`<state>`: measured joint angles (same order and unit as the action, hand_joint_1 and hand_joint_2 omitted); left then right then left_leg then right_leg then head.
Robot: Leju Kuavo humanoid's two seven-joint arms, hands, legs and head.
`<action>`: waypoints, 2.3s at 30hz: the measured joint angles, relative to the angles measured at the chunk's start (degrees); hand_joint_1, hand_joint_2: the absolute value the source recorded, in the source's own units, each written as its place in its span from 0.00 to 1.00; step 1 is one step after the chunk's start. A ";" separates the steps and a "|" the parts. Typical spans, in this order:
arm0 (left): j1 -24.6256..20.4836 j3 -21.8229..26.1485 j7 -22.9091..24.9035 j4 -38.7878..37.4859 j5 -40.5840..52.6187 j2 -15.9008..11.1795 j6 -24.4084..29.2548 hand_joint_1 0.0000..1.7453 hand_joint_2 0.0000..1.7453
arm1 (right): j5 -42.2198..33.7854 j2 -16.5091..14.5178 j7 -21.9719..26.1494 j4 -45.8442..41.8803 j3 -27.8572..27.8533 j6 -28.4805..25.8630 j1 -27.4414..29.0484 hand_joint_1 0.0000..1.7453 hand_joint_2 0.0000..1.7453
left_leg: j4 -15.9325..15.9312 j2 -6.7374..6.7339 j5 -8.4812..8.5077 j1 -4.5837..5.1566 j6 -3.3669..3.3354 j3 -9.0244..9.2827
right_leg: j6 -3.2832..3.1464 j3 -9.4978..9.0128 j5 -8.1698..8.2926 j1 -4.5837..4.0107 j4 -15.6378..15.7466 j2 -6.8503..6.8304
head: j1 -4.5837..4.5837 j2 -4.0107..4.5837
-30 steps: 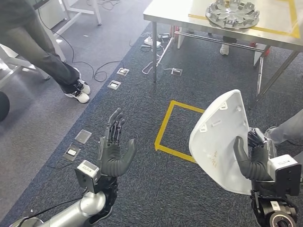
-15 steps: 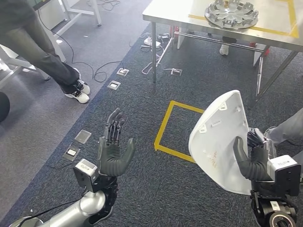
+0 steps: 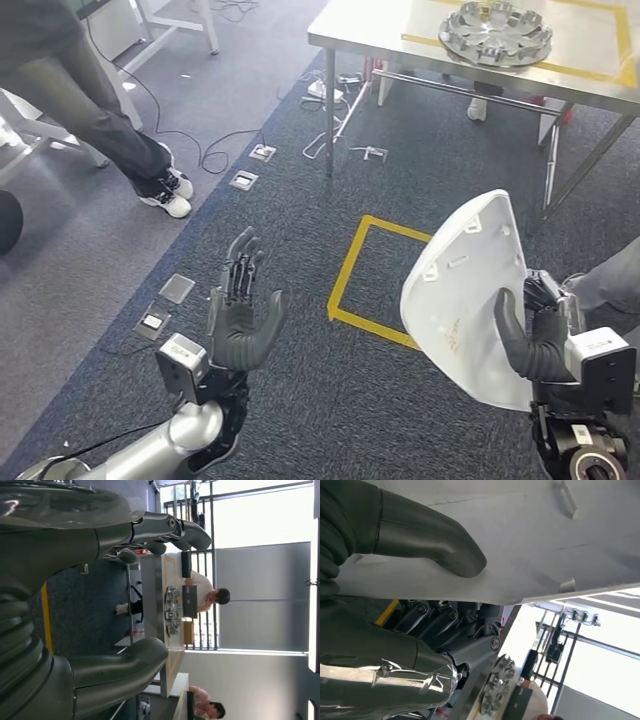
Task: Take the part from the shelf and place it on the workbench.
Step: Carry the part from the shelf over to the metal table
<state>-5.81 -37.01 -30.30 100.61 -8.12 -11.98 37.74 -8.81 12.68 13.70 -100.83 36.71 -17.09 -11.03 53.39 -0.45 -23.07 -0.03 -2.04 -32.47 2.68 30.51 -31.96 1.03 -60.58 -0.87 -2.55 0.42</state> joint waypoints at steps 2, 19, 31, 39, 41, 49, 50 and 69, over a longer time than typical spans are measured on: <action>-0.03 -0.01 0.15 -0.01 0.04 0.04 -0.21 0.00 1.00 | 0.09 0.00 -0.14 0.03 0.01 0.04 0.18 1.00 1.00 | 0.00 0.19 -0.17 0.00 -0.13 0.21 | 0.22 4.79 -2.64 0.10 -8.30 0.51 | 0.16 0.00; 0.14 0.01 0.92 0.02 0.73 -0.02 -0.34 0.00 1.00 | 0.22 -0.02 -0.26 0.16 0.04 0.29 0.34 1.00 1.00 | 18.99 0.90 -6.49 -0.58 3.61 -10.29 | -2.80 -0.36 5.36 0.01 5.24 1.01 | -0.67 0.00; 0.38 0.03 1.31 0.86 1.67 -0.04 0.10 0.00 1.00 | 0.21 -0.04 -0.14 0.07 0.02 0.41 0.12 1.00 1.00 | 0.02 0.90 0.48 -0.11 0.50 -0.72 | -0.97 1.77 -0.88 -0.47 -3.05 0.99 | -0.30 0.00; 0.77 0.03 1.67 0.93 1.73 -0.02 0.13 0.00 1.00 | 0.10 -0.05 -0.14 0.25 0.01 0.45 0.34 1.00 1.00 | 0.36 1.40 -3.05 0.02 1.36 3.34 | -0.60 3.00 8.37 0.05 3.20 1.07 | 0.07 0.00; 0.80 0.03 1.82 0.99 1.81 -0.02 0.14 0.00 1.00 | 0.07 -0.07 -0.04 0.33 0.02 0.55 0.31 1.00 1.00 | 0.57 1.48 -3.36 0.11 1.89 3.02 | -1.23 2.22 7.70 -0.20 4.73 1.20 | 0.04 0.00; 0.97 0.05 1.85 1.33 1.96 -0.09 0.16 0.00 1.00 | 0.04 -0.15 0.39 0.43 -0.08 1.23 0.24 1.00 1.00 | 19.07 0.89 -7.72 -0.34 3.41 -9.21 | -3.06 -0.70 5.36 0.03 5.59 1.14 | -0.63 0.00; 1.01 0.05 1.85 1.33 1.96 -0.09 0.16 0.00 1.00 | 0.02 -0.15 0.40 0.45 -0.05 1.27 0.26 1.00 1.00 | 18.08 0.89 -5.88 -0.36 3.30 -9.70 | -3.00 -1.30 4.90 0.03 5.60 1.17 | -0.69 0.00; 1.18 0.08 1.69 1.58 2.07 0.08 0.05 0.00 1.00 | 0.01 -0.26 0.68 0.75 -0.21 1.35 0.29 1.00 1.00 | 0.44 1.25 -4.12 0.26 0.11 4.77 | -0.93 6.23 3.94 -0.25 -1.13 1.14 | 0.00 0.00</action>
<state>-4.63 -36.94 -28.61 102.20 -6.05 -11.90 37.79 -8.80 12.41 14.39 -100.07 36.50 -15.74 -10.74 53.83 0.80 -27.19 0.24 -1.93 -27.69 1.75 36.73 -28.02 0.78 -61.72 0.27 -2.55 0.42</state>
